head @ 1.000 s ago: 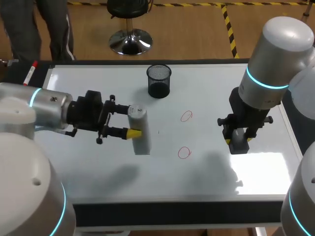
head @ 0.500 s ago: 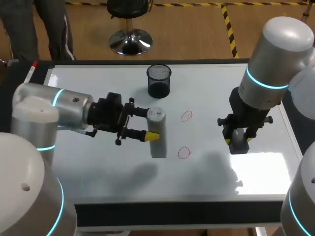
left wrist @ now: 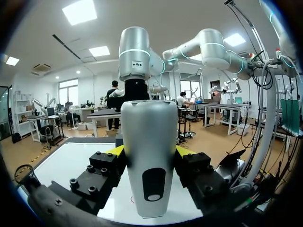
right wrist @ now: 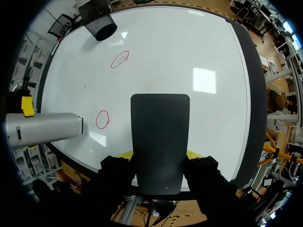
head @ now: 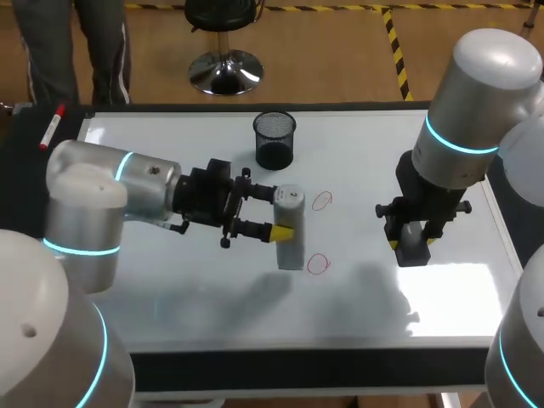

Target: Pick up the inspection probe, press it on each red-marked spot on the whiteboard one by one, put down the probe, pick up the eraser, and wipe off all the red marks.

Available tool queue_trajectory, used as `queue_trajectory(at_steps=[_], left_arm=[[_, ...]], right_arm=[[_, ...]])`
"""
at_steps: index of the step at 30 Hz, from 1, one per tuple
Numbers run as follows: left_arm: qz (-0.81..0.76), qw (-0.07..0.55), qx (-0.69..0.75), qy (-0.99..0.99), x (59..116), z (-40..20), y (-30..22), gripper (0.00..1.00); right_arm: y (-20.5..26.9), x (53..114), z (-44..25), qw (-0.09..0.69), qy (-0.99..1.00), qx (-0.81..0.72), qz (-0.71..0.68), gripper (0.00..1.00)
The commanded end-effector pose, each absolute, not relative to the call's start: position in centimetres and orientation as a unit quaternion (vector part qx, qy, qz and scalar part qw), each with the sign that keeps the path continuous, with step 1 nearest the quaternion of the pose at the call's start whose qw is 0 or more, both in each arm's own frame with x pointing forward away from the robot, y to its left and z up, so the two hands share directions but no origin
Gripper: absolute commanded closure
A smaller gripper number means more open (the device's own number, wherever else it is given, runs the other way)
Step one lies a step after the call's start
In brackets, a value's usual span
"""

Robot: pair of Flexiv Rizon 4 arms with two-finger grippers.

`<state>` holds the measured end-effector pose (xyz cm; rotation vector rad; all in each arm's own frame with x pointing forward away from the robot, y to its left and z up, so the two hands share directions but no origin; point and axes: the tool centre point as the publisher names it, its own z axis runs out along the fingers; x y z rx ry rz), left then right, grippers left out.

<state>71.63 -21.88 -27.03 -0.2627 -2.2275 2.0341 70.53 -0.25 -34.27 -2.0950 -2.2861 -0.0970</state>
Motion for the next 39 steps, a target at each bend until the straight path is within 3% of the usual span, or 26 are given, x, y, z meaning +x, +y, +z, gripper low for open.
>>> queue_trajectory(at_steps=[1,39], left_arm=[[0.674,0.06,-0.091,-0.731,72.4,-27.5,-23.2,1.0],[0.676,0.088,-0.094,-0.725,74.5,-30.5,-27.5,1.0]], right_arm=[[-0.4,70.5,-34.3,0.02,-0.737,-0.674,-0.032,1.0],[-0.4,70.5,-34.3,0.02,-0.737,-0.674,-0.032,1.0]])
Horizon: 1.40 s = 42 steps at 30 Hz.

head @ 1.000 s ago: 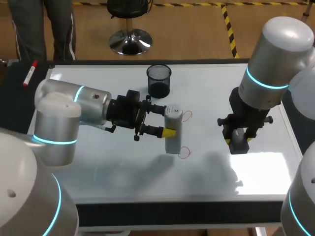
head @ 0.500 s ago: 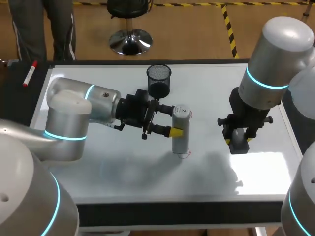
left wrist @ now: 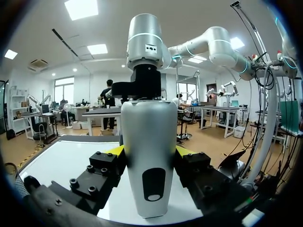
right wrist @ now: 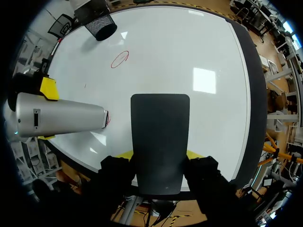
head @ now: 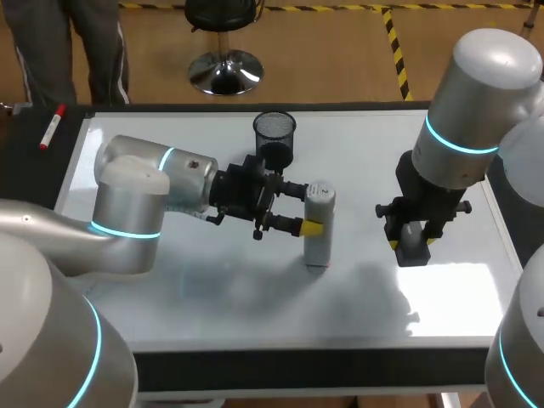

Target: Pick up the inspection probe, press it on each red-marked spot on the whiteboard one by one, put down the probe, pick up the eraser, and wipe off all the red marks.

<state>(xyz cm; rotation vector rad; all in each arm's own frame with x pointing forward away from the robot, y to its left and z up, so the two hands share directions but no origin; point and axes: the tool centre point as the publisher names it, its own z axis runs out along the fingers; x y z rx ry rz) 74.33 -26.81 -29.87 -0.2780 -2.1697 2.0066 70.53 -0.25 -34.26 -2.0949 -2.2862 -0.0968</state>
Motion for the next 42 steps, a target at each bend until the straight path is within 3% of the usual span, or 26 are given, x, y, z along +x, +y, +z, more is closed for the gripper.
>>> queue_trajectory(at_steps=[1,42], left_arm=[[0.677,0.09,-0.093,-0.725,74.5,-30.6,-27.5,1.0],[0.666,0.096,-0.085,-0.734,73.8,-32.4,-26.9,1.0]], right_arm=[[-0.4,70.5,-34.3,0.02,-0.737,-0.674,-0.032,1.0],[-0.4,70.5,-34.3,0.02,-0.737,-0.674,-0.032,1.0]])
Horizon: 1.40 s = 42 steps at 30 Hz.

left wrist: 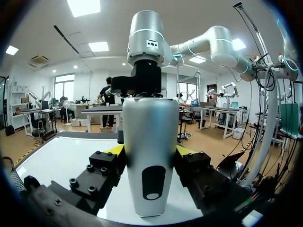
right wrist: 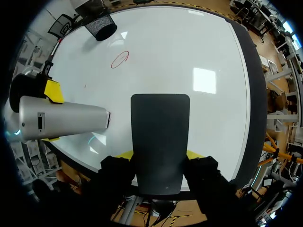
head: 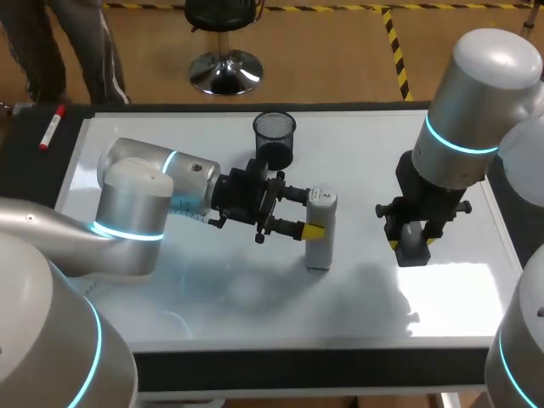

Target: Pick up the inspection probe, press it on each red-marked spot on the whiteboard one by one, put down the probe, pick up the eraser, and wipe off all the red marks.

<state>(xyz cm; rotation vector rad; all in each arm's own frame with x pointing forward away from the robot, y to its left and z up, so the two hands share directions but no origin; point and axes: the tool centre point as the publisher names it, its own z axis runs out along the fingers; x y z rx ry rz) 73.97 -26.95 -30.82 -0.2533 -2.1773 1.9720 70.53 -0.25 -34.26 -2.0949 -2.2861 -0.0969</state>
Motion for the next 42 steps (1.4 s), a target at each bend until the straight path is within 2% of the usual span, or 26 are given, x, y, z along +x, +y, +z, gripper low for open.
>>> queue_trajectory(at_steps=[1,42], left_arm=[[0.666,0.096,-0.085,-0.734,73.8,-32.4,-26.9,1.0],[0.665,0.094,-0.079,-0.737,73.6,-31.4,-26.6,1.0]], right_arm=[[-0.4,70.5,-34.3,0.02,-0.737,-0.674,-0.032,1.0],[-0.4,70.5,-34.3,0.02,-0.737,-0.674,-0.032,1.0]])
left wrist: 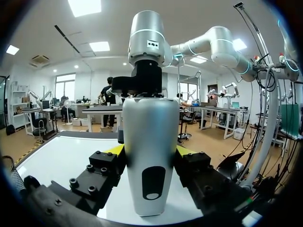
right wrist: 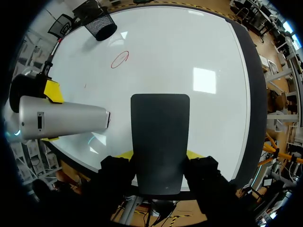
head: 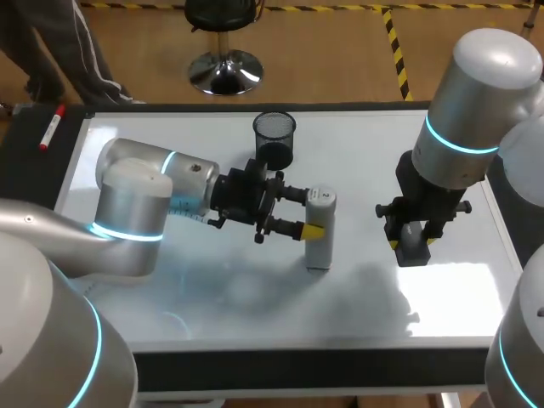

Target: Pick up the inspection probe, press it on each red-marked spot on the whiteboard one by one, put down the probe, pick up the eraser, and wipe off all the red marks.

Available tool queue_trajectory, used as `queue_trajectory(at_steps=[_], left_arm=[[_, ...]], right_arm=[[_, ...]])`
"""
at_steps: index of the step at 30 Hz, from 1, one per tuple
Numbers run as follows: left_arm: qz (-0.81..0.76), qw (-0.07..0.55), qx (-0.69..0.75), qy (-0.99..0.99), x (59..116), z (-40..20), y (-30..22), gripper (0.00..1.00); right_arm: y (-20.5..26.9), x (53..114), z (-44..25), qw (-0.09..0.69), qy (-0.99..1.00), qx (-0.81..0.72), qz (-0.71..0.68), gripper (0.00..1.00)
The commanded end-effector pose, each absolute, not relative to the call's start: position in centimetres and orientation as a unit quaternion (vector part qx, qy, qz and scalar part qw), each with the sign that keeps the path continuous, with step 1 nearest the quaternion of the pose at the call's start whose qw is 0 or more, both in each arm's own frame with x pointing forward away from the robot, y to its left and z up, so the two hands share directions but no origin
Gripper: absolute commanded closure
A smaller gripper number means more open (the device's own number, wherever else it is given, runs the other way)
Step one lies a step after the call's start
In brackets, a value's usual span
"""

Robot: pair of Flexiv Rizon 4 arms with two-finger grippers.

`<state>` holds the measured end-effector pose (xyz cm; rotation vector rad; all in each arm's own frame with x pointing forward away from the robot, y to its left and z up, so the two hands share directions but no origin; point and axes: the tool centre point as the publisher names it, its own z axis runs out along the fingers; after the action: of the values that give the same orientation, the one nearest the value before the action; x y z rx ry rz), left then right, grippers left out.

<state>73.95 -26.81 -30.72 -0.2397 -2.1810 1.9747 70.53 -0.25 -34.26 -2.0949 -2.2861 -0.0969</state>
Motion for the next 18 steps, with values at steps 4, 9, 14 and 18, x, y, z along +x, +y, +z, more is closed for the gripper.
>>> queue_trajectory(at_steps=[4,9,14,18], left_arm=[[0.663,0.093,-0.086,-0.738,73.8,-30.6,-26.5,1.0],[0.661,0.091,-0.096,-0.739,73.7,-29.3,-26.8,1.0],[0.661,0.086,-0.101,-0.738,73.9,-28.5,-27.0,1.0],[0.662,0.085,-0.104,-0.738,74.0,-28.0,-27.2,1.0]], right_arm=[[-0.4,70.5,-34.3,0.02,-0.737,-0.674,-0.032,1.0],[-0.4,70.5,-34.3,0.02,-0.737,-0.674,-0.032,1.0],[-0.4,70.5,-34.3,0.02,-0.737,-0.674,-0.032,1.0],[-0.4,70.5,-34.3,0.02,-0.737,-0.674,-0.032,1.0]])
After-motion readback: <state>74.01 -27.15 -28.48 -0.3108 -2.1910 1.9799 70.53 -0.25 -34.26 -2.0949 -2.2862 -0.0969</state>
